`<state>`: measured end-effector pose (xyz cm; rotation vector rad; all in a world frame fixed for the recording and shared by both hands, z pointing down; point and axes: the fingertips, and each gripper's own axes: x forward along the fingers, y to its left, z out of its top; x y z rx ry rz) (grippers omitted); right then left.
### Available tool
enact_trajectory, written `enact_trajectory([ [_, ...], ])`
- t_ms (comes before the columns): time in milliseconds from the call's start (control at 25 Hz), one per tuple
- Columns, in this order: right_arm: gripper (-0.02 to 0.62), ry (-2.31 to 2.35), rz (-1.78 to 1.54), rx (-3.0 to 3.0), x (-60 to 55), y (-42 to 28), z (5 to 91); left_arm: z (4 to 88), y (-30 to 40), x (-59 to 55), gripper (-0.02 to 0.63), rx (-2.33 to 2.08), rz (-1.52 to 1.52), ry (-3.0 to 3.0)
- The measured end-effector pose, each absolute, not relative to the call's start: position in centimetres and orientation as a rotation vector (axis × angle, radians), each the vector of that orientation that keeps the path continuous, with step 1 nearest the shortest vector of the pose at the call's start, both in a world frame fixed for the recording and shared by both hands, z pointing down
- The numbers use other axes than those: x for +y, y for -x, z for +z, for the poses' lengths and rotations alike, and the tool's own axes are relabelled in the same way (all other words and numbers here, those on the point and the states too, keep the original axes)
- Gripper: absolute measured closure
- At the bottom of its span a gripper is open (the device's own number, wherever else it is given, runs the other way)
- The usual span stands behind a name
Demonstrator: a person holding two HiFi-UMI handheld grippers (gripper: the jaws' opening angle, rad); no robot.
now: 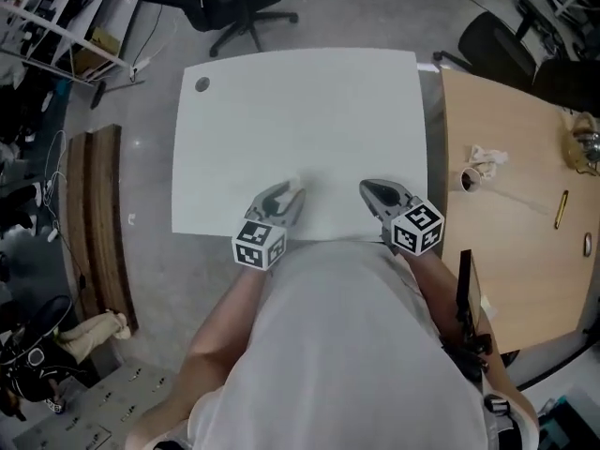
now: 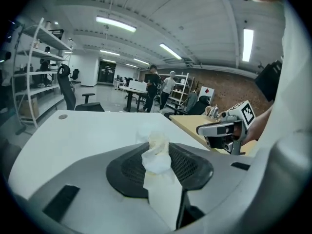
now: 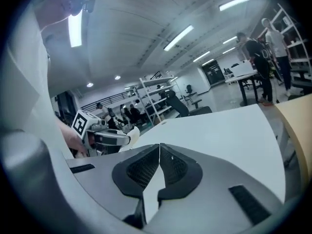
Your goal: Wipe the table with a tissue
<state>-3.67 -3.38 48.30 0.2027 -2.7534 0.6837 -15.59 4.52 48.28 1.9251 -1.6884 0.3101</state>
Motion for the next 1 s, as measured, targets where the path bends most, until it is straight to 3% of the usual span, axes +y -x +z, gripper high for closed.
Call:
enact_trajectory([
  [1000,0.577,-0.156,0.541,-2.772,1.9,11.0,44.4,47.3,21.3,12.3,0.483,-1.776,0.202,-1.934],
])
